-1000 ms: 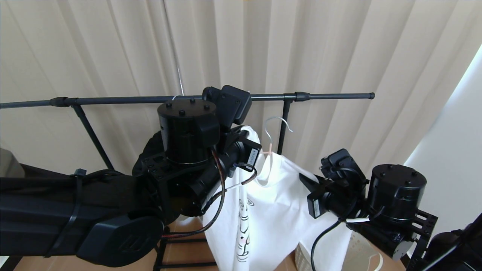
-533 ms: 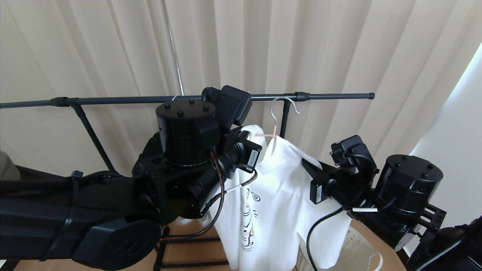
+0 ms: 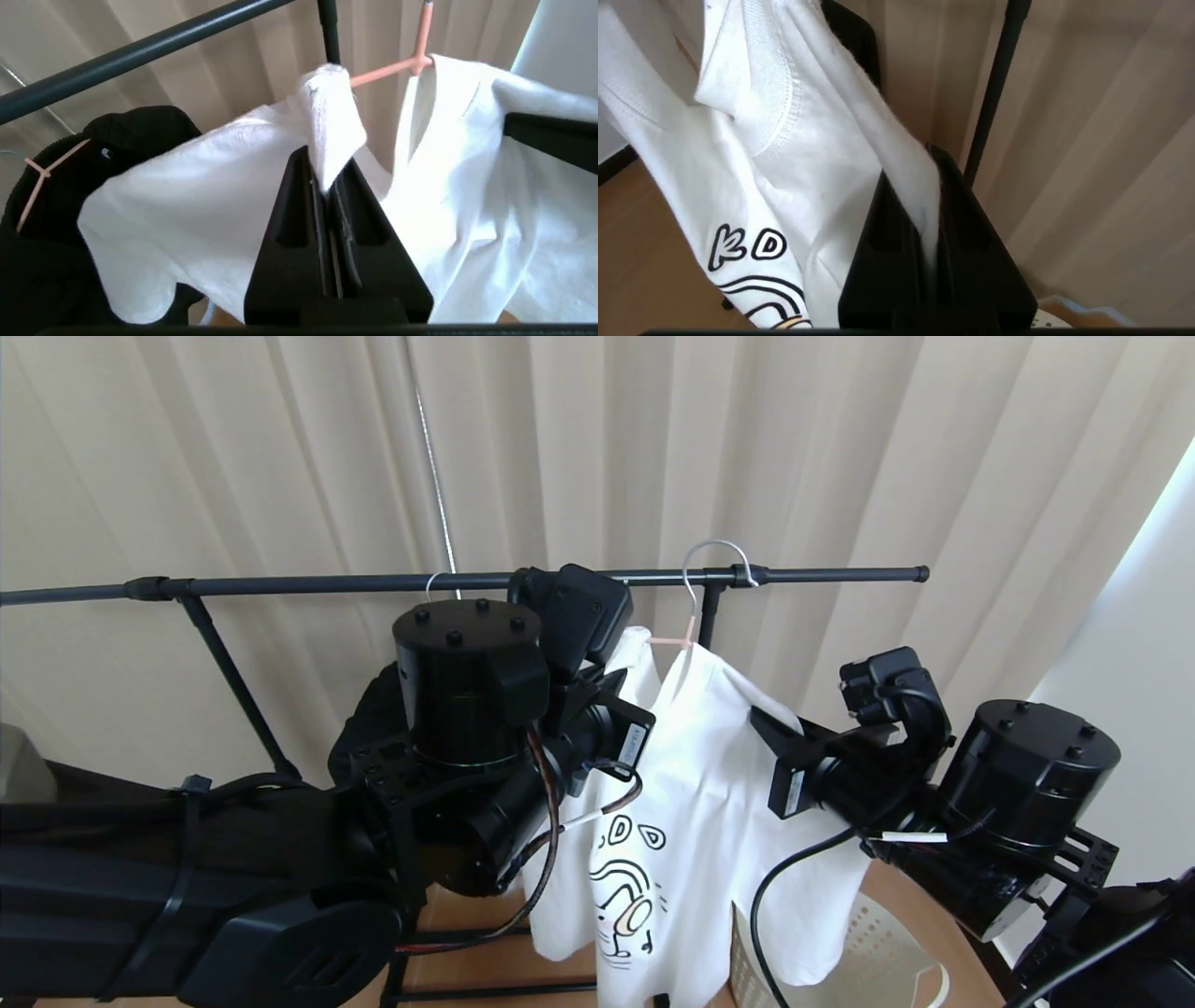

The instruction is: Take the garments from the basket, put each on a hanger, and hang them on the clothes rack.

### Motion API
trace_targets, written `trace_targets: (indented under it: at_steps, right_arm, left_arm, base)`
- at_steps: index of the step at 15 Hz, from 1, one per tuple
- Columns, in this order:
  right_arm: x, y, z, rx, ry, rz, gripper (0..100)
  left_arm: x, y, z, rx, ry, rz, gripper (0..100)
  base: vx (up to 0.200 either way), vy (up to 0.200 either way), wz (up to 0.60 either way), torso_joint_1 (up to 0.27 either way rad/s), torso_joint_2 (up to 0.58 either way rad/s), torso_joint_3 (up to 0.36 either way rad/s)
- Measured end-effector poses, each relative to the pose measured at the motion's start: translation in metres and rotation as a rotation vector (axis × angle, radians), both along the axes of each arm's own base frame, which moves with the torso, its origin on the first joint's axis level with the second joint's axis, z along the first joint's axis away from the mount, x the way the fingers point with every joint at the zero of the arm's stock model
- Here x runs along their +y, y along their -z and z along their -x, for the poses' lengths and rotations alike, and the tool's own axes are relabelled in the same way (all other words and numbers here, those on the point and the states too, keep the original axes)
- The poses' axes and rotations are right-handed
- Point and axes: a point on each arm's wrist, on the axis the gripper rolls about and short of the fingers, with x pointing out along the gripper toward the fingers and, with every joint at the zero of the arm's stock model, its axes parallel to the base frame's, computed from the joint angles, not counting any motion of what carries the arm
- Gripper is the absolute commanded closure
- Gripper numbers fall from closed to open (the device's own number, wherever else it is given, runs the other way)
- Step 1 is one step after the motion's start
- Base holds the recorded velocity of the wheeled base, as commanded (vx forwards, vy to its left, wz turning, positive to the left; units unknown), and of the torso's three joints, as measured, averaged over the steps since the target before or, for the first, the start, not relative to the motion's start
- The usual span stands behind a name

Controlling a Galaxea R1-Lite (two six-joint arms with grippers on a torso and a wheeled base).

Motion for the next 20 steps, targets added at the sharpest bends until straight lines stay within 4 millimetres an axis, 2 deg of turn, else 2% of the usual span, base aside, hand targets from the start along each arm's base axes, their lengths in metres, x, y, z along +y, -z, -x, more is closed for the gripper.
trace_targets:
  at_steps: [5,6,10,14,17,20]
  right_arm:
    - [0.000,-0.006,0.001,-0.003,-0.022,-0.054,100]
    - [-0.001,-0.008,0.003,-0.012,-0.038,-0.062,100]
    - [-0.003,-0.011,0.007,-0.023,-0.045,-0.073,100]
    - [-0.004,-0.012,0.007,-0.021,-0.070,-0.080,100]
    - [-0.015,-0.013,0.001,-0.020,-0.081,-0.093,100]
    - [-0.031,-0.013,-0.006,-0.016,-0.091,-0.096,100]
  left_arm:
    - [0.000,0.007,0.002,0.016,0.010,-0.021,100]
    - [-0.001,0.008,0.003,0.014,0.022,-0.016,0]
    - [-0.005,0.009,0.002,-0.010,0.037,0.013,0]
    - [0.001,0.007,0.007,-0.014,0.039,0.009,0]
    - [0.016,0.004,0.019,-0.008,0.045,0.002,0]
    - [0.041,-0.002,0.026,-0.008,0.066,0.016,0]
  base:
    - [0.000,0.000,0.00,0.000,0.00,0.000]
    - [0.000,0.000,0.00,0.000,0.00,0.000]
    - [0.000,0.000,0.00,0.000,0.00,0.000]
    - [0.000,0.000,0.00,0.000,0.00,0.000]
    - [0.000,0.000,0.00,0.000,0.00,0.000]
    - [0.000,0.000,0.00,0.000,0.00,0.000]
